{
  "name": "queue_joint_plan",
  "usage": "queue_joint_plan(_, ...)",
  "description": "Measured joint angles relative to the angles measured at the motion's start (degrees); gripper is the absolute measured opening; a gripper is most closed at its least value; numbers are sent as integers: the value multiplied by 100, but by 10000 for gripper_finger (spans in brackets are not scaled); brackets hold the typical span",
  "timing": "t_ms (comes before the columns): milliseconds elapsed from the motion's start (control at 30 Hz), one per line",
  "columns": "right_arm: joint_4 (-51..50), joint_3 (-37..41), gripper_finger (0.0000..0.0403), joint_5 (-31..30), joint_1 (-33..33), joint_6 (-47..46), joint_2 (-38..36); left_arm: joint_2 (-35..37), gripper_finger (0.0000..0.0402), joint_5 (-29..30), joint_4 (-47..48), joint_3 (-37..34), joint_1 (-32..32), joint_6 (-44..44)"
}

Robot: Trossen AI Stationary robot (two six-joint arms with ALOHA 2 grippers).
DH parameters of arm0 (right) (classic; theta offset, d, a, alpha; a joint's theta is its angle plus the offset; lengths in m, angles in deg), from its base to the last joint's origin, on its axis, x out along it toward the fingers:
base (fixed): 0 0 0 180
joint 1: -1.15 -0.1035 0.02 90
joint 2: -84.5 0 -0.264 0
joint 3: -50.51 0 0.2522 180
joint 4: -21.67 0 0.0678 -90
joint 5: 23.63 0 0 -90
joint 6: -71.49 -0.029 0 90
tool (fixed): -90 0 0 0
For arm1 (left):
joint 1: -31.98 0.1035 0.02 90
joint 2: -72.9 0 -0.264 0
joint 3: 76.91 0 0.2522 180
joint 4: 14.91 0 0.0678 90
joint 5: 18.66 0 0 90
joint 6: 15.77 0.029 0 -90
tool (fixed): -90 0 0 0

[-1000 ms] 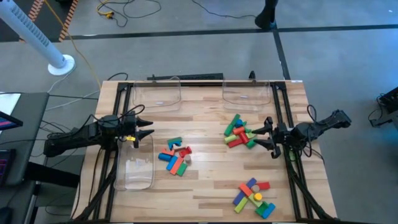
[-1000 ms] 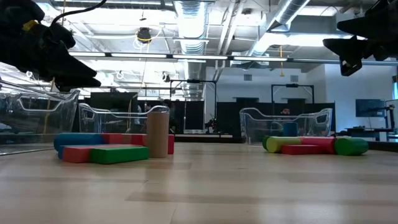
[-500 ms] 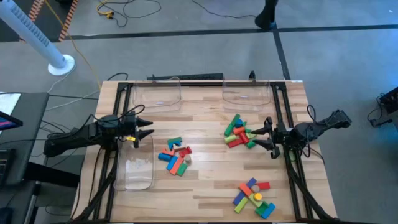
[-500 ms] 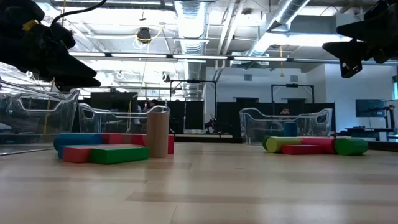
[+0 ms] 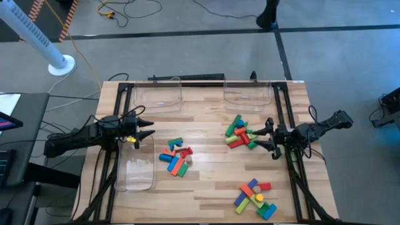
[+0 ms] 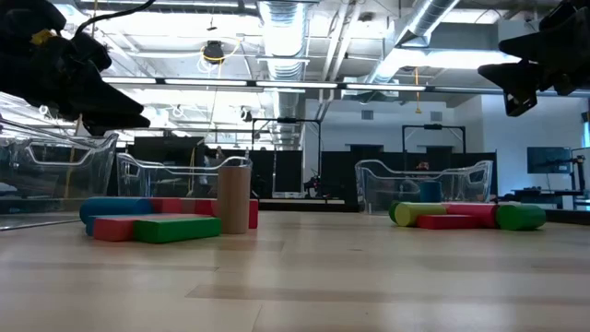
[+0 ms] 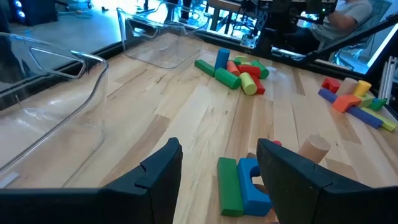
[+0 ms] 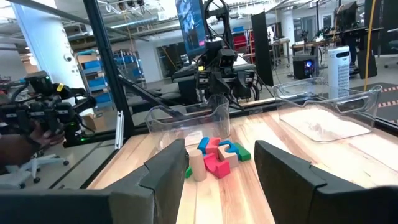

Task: Sort blocks by size
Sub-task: Put the blue cylindrical block into the bottom left transparent bin

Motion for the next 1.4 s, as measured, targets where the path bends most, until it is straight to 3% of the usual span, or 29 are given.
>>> queue_joint_plan(167,259,0,219,-138,0,53,1,2,202,2,-20,-1,1,6)
queue_joint_plan(433,1973,-14,219,-170,-1,1513,56,2,202,2,-432,-12,1,241)
queue_joint_plan(533,2158,-227,219,-148,0,1937,177,1,202,2,-509,-18,0,329)
queue_joint_plan(700,2156,-768,219,-131,0,2276,767,0,202,2,-600,-25,1,311)
queue_joint_plan(867,2059,-1559,219,-129,0,2449,1861,1,202,2,-717,-29,1,58)
queue_joint_plan(1067,588,-3167,219,-246,110,2413,3452,0,202,11,-720,-27,0,174)
queue_joint_plan(1267,-2215,-4918,219,-414,768,1505,4914,0,202,76,-723,-23,0,174)
queue_joint_plan(1400,-4053,-5630,219,-413,1341,715,5748,0,202,73,-683,-16,-1,109)
